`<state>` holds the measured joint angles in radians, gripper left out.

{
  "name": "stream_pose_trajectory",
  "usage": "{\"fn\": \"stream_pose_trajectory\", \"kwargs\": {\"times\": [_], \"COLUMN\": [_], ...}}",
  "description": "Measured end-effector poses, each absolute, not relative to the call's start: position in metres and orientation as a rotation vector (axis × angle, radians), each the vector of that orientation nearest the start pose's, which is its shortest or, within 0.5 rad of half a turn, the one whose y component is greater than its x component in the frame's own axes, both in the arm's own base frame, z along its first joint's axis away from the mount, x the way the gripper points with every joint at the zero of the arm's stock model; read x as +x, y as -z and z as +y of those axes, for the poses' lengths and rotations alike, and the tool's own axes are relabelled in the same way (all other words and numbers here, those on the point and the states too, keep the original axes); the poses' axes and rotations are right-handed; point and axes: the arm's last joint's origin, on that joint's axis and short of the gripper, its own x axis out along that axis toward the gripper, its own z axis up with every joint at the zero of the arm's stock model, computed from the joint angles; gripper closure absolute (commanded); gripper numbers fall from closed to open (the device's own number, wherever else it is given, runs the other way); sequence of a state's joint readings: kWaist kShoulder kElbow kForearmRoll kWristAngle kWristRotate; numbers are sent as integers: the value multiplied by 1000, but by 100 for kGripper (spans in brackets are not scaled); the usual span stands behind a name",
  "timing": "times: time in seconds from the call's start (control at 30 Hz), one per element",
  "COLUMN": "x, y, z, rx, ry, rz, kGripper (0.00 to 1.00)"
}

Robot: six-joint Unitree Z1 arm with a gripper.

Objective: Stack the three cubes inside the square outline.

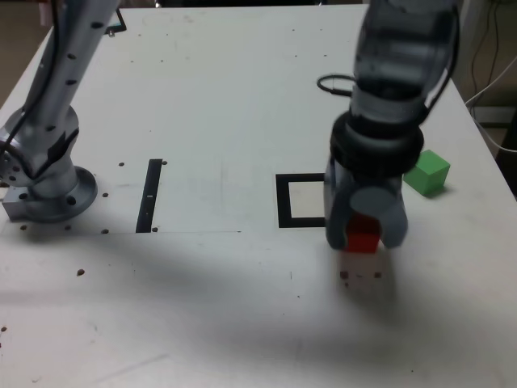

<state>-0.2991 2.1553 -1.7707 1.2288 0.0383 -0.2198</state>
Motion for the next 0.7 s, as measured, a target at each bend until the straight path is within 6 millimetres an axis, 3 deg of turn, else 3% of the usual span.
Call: {"fn": "stream_pose_trajectory", "kwargs": {"times": [0.17,0.27,0.5,0.7], "x": [365,356,356,359], "y": [-274,-280,-262,-249], "z": [-97,-80,-49,-36], "rx": [98,92,96,108], "ry": [-13,-26,-12,6], "rz": [1582,1578,1594,1607], "kGripper": [79,79,74,74]}}
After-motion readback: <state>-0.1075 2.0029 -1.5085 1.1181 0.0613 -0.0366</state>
